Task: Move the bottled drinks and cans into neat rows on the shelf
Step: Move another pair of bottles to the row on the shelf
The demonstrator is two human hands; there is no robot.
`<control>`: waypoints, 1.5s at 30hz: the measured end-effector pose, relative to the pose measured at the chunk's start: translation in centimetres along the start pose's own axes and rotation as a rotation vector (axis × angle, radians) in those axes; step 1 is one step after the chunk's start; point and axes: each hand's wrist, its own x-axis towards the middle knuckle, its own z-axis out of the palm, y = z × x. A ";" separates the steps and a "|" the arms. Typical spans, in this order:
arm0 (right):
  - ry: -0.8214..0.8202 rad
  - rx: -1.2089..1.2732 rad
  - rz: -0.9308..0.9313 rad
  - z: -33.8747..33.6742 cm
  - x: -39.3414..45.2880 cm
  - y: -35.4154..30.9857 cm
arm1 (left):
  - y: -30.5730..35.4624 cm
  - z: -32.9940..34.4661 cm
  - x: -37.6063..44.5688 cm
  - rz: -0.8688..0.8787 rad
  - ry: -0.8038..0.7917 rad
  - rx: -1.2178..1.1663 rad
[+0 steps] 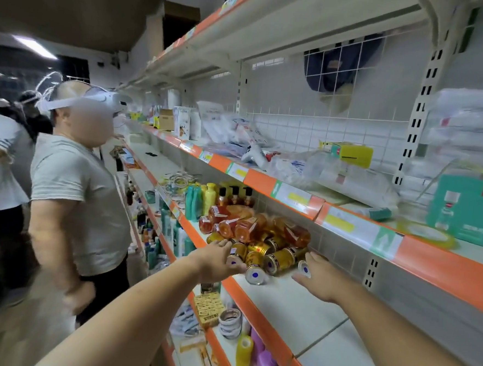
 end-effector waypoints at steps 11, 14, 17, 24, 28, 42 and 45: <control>0.012 -0.009 -0.009 0.0 5.2 -0.4 | -2.2 -0.1 5.6 0.008 -0.007 0.028; -0.008 -0.009 0.022 0.4 6.8 -0.7 | -3.4 0.0 7.8 0.038 -0.005 0.027; 0.001 0.040 0.050 0.7 8.5 -1.2 | -4.8 0.3 10.4 0.069 -0.026 0.003; 0.009 0.109 0.127 0.7 12.1 -2.6 | -7.4 0.1 16.0 0.145 -0.039 -0.014; 0.030 0.142 0.201 1.0 14.0 -3.2 | -8.9 0.0 18.7 0.189 -0.061 -0.004; 0.078 0.113 0.285 1.7 17.2 -3.2 | -9.8 1.3 25.3 0.266 -0.115 -0.095; 0.081 0.103 0.310 1.5 18.3 -2.6 | -9.6 1.5 26.7 0.264 -0.114 -0.090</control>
